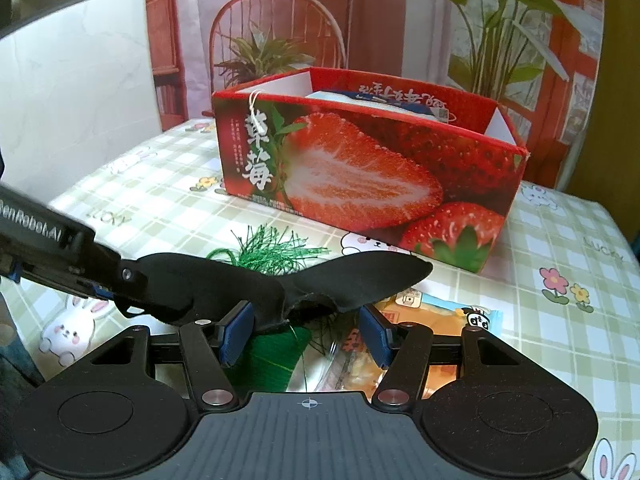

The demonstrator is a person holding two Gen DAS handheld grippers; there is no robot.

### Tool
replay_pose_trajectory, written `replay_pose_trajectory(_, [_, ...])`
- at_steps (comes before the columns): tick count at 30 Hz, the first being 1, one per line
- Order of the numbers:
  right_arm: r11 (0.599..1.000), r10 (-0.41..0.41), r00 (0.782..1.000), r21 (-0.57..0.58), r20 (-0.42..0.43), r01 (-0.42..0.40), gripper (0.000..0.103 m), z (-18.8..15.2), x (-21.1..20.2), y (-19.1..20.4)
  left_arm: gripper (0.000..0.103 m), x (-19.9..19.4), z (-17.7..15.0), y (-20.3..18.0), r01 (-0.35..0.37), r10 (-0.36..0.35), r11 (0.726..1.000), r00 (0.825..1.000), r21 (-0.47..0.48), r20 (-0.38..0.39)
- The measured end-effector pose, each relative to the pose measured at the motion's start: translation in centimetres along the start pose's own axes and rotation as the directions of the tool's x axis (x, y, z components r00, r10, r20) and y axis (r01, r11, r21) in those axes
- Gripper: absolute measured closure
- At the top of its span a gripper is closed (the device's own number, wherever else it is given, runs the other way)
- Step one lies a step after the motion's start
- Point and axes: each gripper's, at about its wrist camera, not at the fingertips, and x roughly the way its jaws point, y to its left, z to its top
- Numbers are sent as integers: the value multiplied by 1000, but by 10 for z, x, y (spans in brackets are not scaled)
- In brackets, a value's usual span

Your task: Organize soft objects

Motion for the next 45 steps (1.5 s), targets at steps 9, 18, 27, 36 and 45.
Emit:
replay_pose_trajectory(9, [988,15,1000,150,26,-18,42,28,15,-51,75,2,6,-3,-24,24,996,1000,85,6])
replay_pose_trajectory(18, [959,45,993,284,-110,-12,33,42,84,-90,75,11,15,3,-8,8,995,1000,97,-8])
replay_pose_trajectory(27, [935,102,991,348,-91,-64,78,40,89,-93,75,13,16,1,-1,2,995,1000,100,-13])
replay_pose_trajectory(36, [960,65,996,270,54,-77,91,48,37,-78,75,-4,25,-15,-5,-2,989,999,149,48])
replay_pose_trajectory(45, [961,46,989,264,140,-82,92,43,-5,-73,76,-24,38,-28,-83,51,974,987,212,153])
